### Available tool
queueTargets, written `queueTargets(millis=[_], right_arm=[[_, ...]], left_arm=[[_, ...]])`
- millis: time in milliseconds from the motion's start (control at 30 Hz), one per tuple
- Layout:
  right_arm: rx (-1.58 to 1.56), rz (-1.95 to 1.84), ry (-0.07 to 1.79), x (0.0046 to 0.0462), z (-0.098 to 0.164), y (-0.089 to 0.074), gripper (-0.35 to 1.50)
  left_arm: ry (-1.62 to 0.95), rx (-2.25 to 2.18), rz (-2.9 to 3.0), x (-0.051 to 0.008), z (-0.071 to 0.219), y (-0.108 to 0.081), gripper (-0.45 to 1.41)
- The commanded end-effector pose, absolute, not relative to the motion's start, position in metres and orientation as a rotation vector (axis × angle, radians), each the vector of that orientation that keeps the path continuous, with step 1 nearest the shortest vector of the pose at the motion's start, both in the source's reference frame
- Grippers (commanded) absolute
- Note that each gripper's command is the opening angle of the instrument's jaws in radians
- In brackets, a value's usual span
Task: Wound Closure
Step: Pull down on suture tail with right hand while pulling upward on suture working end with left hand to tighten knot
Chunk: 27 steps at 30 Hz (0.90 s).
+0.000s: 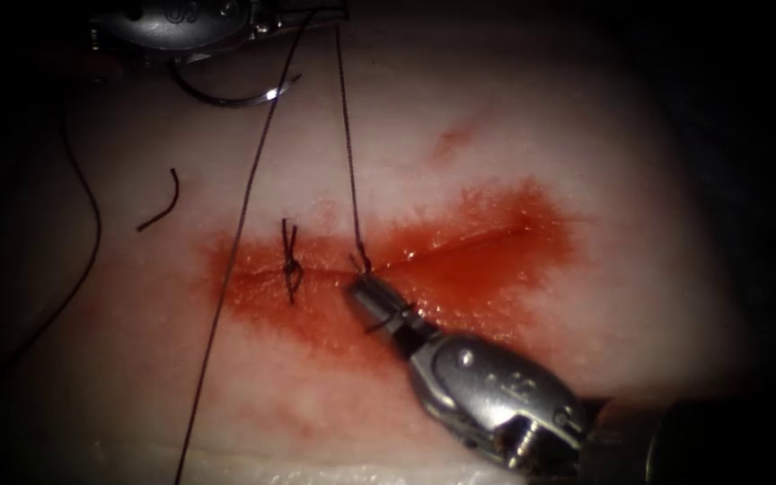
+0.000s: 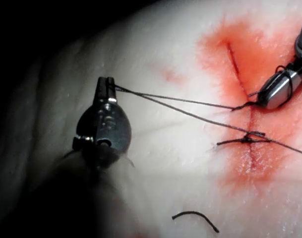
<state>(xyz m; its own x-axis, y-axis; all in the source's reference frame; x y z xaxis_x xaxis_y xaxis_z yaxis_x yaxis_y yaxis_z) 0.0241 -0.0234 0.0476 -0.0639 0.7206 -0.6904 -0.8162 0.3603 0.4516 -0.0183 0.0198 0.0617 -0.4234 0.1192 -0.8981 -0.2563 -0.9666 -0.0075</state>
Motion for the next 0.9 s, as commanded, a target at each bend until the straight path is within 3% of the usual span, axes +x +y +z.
queueTargets(millis=[33,900], right_arm=[[-0.111,1.253,1.036,0.0247,0.0473,-0.0240,-0.35],[-0.060,1.200,1.053,0.0241,0.0428,-0.0290,-0.35]], left_arm=[[0.200,-1.538,2.472,-0.0187,0.0625,0.0202,-0.45],[0.336,-1.480,2.437,-0.0171,0.0629,0.0249,-0.45]])
